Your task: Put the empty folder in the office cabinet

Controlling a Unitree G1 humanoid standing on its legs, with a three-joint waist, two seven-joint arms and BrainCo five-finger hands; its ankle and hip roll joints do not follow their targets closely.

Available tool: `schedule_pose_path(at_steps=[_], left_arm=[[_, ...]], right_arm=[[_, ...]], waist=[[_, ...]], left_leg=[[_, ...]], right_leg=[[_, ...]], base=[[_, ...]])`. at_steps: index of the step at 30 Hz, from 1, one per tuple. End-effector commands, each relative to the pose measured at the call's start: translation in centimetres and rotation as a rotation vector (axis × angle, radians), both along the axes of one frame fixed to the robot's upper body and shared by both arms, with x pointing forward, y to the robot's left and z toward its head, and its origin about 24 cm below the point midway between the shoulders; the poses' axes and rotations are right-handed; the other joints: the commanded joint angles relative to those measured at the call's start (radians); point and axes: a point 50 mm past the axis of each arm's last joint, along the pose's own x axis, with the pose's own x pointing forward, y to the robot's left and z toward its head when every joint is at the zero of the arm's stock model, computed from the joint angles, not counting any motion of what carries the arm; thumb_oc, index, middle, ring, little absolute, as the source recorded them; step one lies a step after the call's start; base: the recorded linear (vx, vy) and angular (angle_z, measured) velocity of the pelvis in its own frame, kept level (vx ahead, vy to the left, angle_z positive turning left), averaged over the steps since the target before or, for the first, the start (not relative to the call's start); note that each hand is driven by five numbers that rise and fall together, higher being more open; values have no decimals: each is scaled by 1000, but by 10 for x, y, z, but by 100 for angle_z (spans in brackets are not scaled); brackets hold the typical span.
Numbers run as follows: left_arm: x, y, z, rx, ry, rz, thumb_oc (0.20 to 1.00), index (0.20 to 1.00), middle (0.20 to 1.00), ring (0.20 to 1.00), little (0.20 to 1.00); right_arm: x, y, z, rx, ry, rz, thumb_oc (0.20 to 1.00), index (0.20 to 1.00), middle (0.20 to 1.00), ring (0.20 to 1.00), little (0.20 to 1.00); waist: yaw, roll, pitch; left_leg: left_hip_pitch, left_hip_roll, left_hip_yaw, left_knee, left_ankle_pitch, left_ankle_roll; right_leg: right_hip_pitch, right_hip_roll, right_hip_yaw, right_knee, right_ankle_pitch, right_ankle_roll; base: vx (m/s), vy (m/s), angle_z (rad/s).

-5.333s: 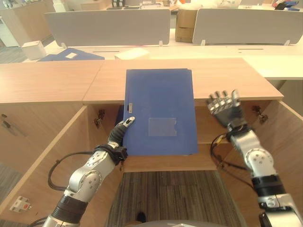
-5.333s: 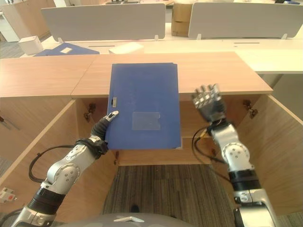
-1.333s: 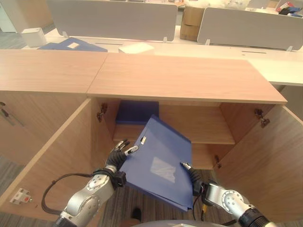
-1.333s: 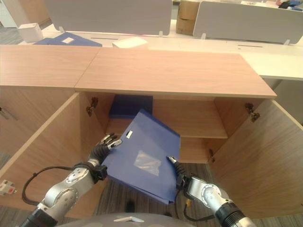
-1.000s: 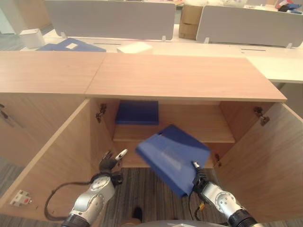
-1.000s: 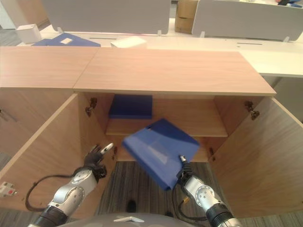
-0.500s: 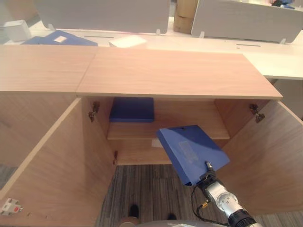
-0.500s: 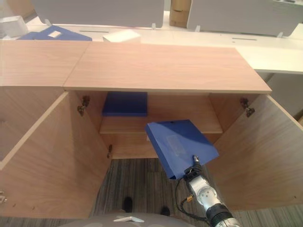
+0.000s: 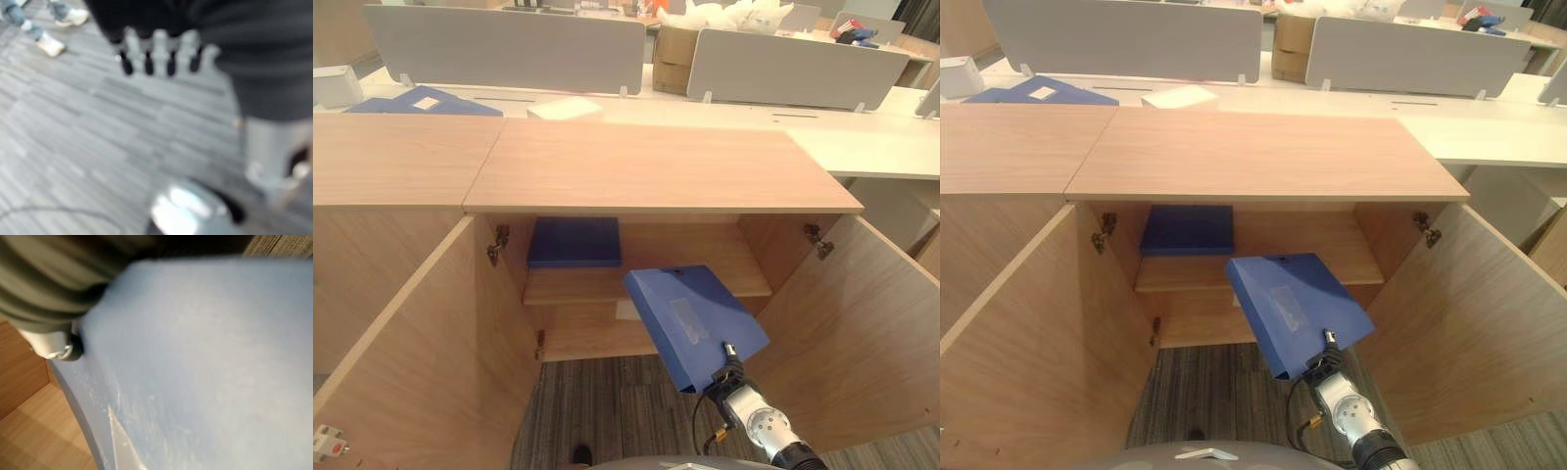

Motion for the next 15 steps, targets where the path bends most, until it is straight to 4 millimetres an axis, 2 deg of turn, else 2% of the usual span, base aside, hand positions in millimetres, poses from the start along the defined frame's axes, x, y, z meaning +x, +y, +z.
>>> schedule_pose_path(at_steps=[1,5,15], left_arm=[[14,-3,-1,-21,-36,79,1000,1000,1000,1000,1000],[19,-4,-1,-40,-70,50,1000,1000,1000,1000,1000],[16,-5,-2,-46,-66,-10,1000,1000,1000,1000,1000]], right_arm=[[36,15,32,97,-214,-2,200,200,200,200,200],[36,16,35,104,-245,19,200,200,200,200,200],[30,21,30,147,-224,44,200,200,200,200,200]], waist=[[2,-12,36],[2,-12,36],[-2,-13,39]], left_leg=[[31,-54,24,1,-170,57],[30,-56,21,1,-170,59],[32,-64,26,1,-175,66]], right_leg=[[-8,-16,-3,2,-36,55],[-9,-16,-3,2,-35,55],[-14,-21,1,2,-27,61]], base=[[0,0,0],[0,0,0],[0,14,0]])
